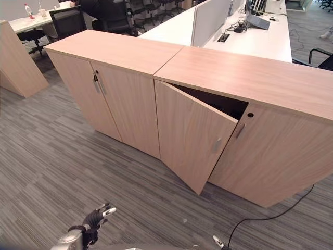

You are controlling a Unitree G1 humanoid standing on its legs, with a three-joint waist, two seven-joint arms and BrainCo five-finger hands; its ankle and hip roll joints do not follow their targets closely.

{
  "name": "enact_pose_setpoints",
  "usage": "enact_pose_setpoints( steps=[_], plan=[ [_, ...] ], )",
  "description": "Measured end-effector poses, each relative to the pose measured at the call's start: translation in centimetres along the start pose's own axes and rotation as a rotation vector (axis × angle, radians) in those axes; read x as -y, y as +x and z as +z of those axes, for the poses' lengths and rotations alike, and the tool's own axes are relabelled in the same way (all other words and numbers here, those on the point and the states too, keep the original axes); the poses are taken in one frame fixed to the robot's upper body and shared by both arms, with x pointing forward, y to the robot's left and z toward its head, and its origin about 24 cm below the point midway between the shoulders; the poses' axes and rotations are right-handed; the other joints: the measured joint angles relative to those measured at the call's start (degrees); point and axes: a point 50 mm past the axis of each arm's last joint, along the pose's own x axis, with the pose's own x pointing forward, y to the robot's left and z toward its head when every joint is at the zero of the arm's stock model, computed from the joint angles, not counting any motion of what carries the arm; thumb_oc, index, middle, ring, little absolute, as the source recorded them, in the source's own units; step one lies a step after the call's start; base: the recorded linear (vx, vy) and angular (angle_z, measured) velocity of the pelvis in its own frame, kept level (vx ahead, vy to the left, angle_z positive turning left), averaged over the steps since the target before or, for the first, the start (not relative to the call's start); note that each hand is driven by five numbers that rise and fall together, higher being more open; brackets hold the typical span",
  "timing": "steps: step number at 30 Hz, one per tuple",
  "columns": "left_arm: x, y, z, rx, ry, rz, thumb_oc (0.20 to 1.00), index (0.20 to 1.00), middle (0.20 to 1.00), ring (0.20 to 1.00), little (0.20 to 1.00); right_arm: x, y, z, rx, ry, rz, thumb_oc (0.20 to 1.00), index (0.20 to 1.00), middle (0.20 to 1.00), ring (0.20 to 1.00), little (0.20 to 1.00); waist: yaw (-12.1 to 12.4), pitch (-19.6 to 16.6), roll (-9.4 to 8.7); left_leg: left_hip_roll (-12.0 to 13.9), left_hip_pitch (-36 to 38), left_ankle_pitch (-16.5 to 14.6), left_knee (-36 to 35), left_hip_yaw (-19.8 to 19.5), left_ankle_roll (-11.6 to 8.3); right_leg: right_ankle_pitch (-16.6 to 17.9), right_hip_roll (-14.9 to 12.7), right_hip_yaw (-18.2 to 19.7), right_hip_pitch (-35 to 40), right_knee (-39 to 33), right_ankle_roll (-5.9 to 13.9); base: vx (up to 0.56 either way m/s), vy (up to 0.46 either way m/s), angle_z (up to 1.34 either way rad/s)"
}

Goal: Put the empty folder in the office cabinet

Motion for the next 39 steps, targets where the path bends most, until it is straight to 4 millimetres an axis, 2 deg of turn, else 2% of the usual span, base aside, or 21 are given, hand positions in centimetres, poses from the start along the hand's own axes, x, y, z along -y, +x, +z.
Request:
enact_pose_setpoints(
  steps=[1, 4, 7, 9, 10, 11, 13, 14, 15, 16, 17, 19, 23, 24, 31, 34, 39],
  plan=[
    [-0.3, 0.4, -0.4, -0.031, -0.047, 0.067, 1.0, 1.0, 1.0, 1.0, 1.0, -0.1, 0.0, -0.5, -0.01, -0.009, 0.001, 1.0, 1.0, 1.0, 1.0, 1.0, -0.2, -0.2, -0.38, 0.0, -0.2, 0.3, 0.0, -0.4, 0.1, 0.0, 0.0, -1.0, 0.1, 0.0, -0.03, -0.02, -0.012, 0.2],
    [-0.8, 0.5, -0.7, -0.068, -0.038, 0.122, 1.0, 1.0, 1.0, 1.0, 1.0, -0.4, 0.0, -0.6, -0.011, -0.047, -0.002, 1.0, 1.0, 1.0, 1.0, 1.0, -0.2, -0.2, -0.43, -0.1, -0.2, 0.4, 0.0, -0.6, 0.29, 0.0, -0.1, -1.1, 0.0, 0.4, -0.04, -0.02, 0.012, 0.07],
    [-1.4, 0.5, -0.9, -0.088, 0.038, 0.163, 1.0, 1.0, 1.0, 1.0, 1.0, -0.8, 0.0, -0.8, -0.011, -0.083, 0.006, 1.0, 1.0, 1.0, 1.0, 1.0, -0.4, -0.3, -0.36, -0.1, 0.0, 0.4, 0.0, -0.8, 0.62, 0.0, -0.7, -1.0, -0.8, 2.7, -0.07, -0.03, 0.04, 0.03],
    [-1.3, 0.3, -1.7, -0.129, 0.104, 0.16, 1.0, 1.0, 1.0, 1.0, 1.0, -1.3, 0.1, -0.6, 0.001, -0.094, 0.021, 1.0, 1.0, 1.0, 1.0, 1.0, -0.9, -0.2, -0.34, -0.3, -0.1, 0.5, 0.0, -0.8, 1.38, 0.0, -1.4, -0.9, -2.2, 5.5, -0.09, -0.05, 0.016, 0.01],
    [-1.0, 0.0, -2.8, -0.172, 0.166, 0.138, 1.0, 1.0, 1.0, 1.0, 1.0, -2.2, 0.1, -0.4, 0.015, -0.109, 0.044, 1.0, 1.0, 1.0, 1.0, 1.0, -1.7, -0.2, -0.25, -0.3, -0.1, 0.5, 0.0, -0.8, 2.0, 0.0, -2.3, -0.1, -3.2, 7.5, -0.29, -0.08, -0.077, -0.02],
    [-0.7, -0.1, -3.3, -0.185, 0.171, 0.127, 1.0, 1.0, 1.0, 1.0, 1.0, -2.7, 0.1, -0.6, 0.015, -0.128, 0.055, 1.0, 1.0, 1.0, 1.0, 1.0, -1.9, -0.1, -0.02, 0.0, -0.2, 0.7, 0.5, -0.5, 2.11, -1.9, -2.0, 2.9, -4.8, 9.2, -1.71, -0.06, -0.127, -0.08],
    [-0.8, -0.8, -5.0, -0.222, 0.111, 0.147, 1.0, 1.0, 1.0, 1.0, 1.0, -3.6, 0.2, -0.2, 0.023, -0.132, 0.08, 1.0, 1.0, 1.0, 1.0, 1.0, -1.6, -0.2, 0.04, 2.3, -0.8, 1.4, 0.5, 1.7, 1.27, -4.8, 3.2, 8.8, -8.0, 7.9, -2.52, -0.02, -0.154, -0.37],
    [-1.0, -1.2, -5.7, -0.251, 0.086, 0.161, 1.0, 1.0, 1.0, 1.0, 1.0, -3.8, 0.2, -0.1, 0.025, -0.132, 0.085, 1.0, 1.0, 1.0, 1.0, 1.0, -1.6, -0.2, -0.25, 3.0, -0.8, 1.7, 0.5, 2.1, 0.66, -4.8, 5.1, 9.2, -8.1, 5.7, -2.53, 0.02, -0.159, -0.48],
    [-1.2, -1.9, -7.3, -0.319, 0.073, 0.176, 1.0, 1.0, 1.0, 1.0, 1.0, -3.7, 0.2, -0.4, 0.018, -0.132, 0.083, 1.0, 1.0, 1.0, 1.0, 1.0, -1.5, -1.1, -0.81, 4.1, 0.1, 1.4, 0.2, 2.2, -1.57, -4.0, 8.0, 9.2, -6.5, 0.5, -4.43, 0.06, -0.229, -0.31],
    [-1.0, -2.2, -7.9, -0.346, 0.094, 0.166, 1.0, 1.0, 1.0, 1.0, 1.0, -3.6, 0.2, -0.4, 0.017, -0.146, 0.08, 1.0, 1.0, 1.0, 1.0, 1.0, -1.4, -1.9, -0.23, 5.6, 0.3, 1.7, 0.4, 2.3, -2.67, -3.6, 9.9, 9.0, -5.5, -1.6, -5.14, 0.06, -0.24, -0.21],
    [0.0, -2.0, -8.2, -0.37, 0.244, 0.111, 1.0, 1.0, 1.0, 1.0, 1.0, -3.5, 0.2, -0.3, 0.019, -0.212, 0.08, 1.0, 1.0, 1.0, 1.0, 1.0, -1.6, -2.3, 0.81, 7.2, 0.4, 1.8, 0.9, 2.2, -3.83, -3.2, 11.7, 8.4, -4.2, -3.9, -5.96, 0.05, -0.275, -0.11],
    [0.2, -1.9, -7.9, -0.36, 0.377, 0.072, 1.0, 1.0, 1.0, 1.0, 1.0, -3.2, 0.2, -0.1, 0.024, -0.26, 0.074, 1.0, 1.0, 1.0, 1.0, 1.0, -1.3, -3.1, 1.29, 8.9, 0.4, 2.2, 1.8, 2.2, -4.43, -2.2, 14.1, 8.4, -2.5, -7.1, -7.21, 0.02, -0.181, -0.08],
    [0.7, -1.1, -6.4, -0.294, 0.394, 0.076, 1.0, 1.0, 1.0, 1.0, 1.0, -2.8, 0.1, 0.5, 0.048, -0.292, 0.061, 1.0, 1.0, 1.0, 1.0, 1.0, -1.3, -3.6, 2.02, 10.7, -0.2, 2.4, 2.1, 2.1, -4.92, -1.0, 17.0, 9.1, -1.7, -10.7, -8.9, 0.01, -0.131, -0.16],
    [0.9, -0.9, -6.0, -0.269, 0.414, 0.08, 1.0, 1.0, 1.0, 1.0, 1.0, -2.3, 0.1, 0.2, 0.041, -0.292, 0.047, 1.0, 1.0, 1.0, 1.0, 1.0, -1.4, -3.6, 1.96, 11.3, -0.1, 2.4, 2.5, 2.1, -5.02, -0.4, 17.9, 9.3, -1.0, -12.1, -9.52, 0.02, -0.131, -0.17],
    [1.9, -0.2, -4.8, -0.215, 0.488, 0.066, 1.0, 1.0, 1.0, 1.0, 1.0, -1.9, 0.0, -0.3, 0.039, -0.317, 0.026, 1.0, 1.0, 1.0, 1.0, 1.0, -1.7, -3.1, 2.14, 11.6, 0.9, 2.4, 1.6, 1.0, -5.11, -0.1, 18.9, 10.9, -0.8, -12.7, -9.97, 0.01, -0.064, -0.12],
    [1.8, -0.2, -4.9, -0.221, 0.49, 0.062, 1.0, 1.0, 1.0, 1.0, 1.0, -2.0, 0.1, -0.1, 0.05, -0.317, 0.03, 1.0, 1.0, 1.0, 1.0, 1.0, -1.6, -2.7, 1.98, 11.5, 1.3, 2.4, 1.0, 1.5, -5.17, -0.1, 18.8, 11.5, -1.0, -12.7, -9.93, 0.03, -0.04, -0.11],
    [2.0, -0.2, -4.9, -0.224, 0.486, 0.044, 1.0, 1.0, 1.0, 1.0, 1.0, -2.0, 0.1, -0.1, 0.049, -0.317, 0.03, 1.0, 1.0, 1.0, 1.0, 1.0, -1.8, -2.1, 2.81, 11.5, 1.5, 2.3, 0.9, 1.8, -5.21, -0.3, 18.7, 11.8, -1.0, -12.8, -9.63, 0.02, -0.016, -0.03]
  ],
)
